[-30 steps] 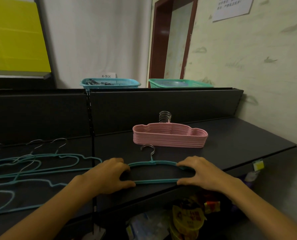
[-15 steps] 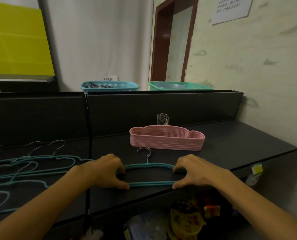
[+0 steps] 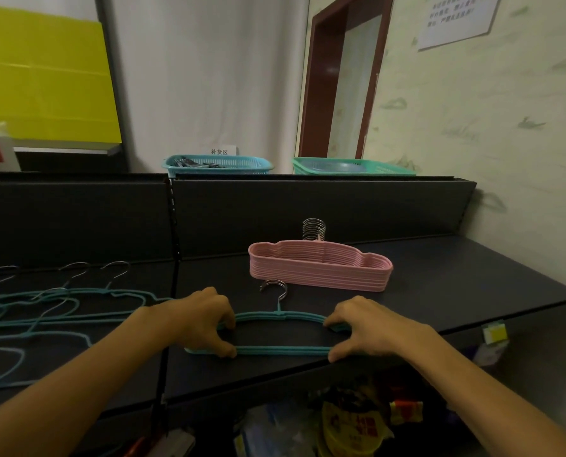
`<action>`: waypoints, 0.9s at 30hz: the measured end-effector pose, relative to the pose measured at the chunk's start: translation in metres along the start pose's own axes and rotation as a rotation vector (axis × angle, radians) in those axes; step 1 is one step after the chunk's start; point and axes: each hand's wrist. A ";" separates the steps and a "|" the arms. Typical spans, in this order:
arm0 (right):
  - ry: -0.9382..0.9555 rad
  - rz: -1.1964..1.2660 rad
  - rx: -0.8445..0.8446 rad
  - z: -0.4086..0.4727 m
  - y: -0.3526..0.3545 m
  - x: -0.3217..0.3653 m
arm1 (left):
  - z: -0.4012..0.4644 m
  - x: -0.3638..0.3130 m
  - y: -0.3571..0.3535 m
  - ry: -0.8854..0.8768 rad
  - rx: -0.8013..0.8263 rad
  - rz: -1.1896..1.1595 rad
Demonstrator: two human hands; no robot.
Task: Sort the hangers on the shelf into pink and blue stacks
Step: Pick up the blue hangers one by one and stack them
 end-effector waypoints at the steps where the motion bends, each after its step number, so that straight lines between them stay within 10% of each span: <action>1: 0.002 -0.007 -0.002 0.000 0.000 0.000 | -0.001 0.001 -0.001 0.001 -0.007 -0.007; 27: 0.040 -0.098 -0.421 -0.001 0.025 0.131 | -0.148 0.077 -0.063 -0.014 -0.762 -0.059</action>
Point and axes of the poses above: each hand's wrist, its own z-axis towards the middle knuckle, its own y-axis out of the back of the hand, x = y × z, and after that the axes turned 14 degrees about -z, right-handed
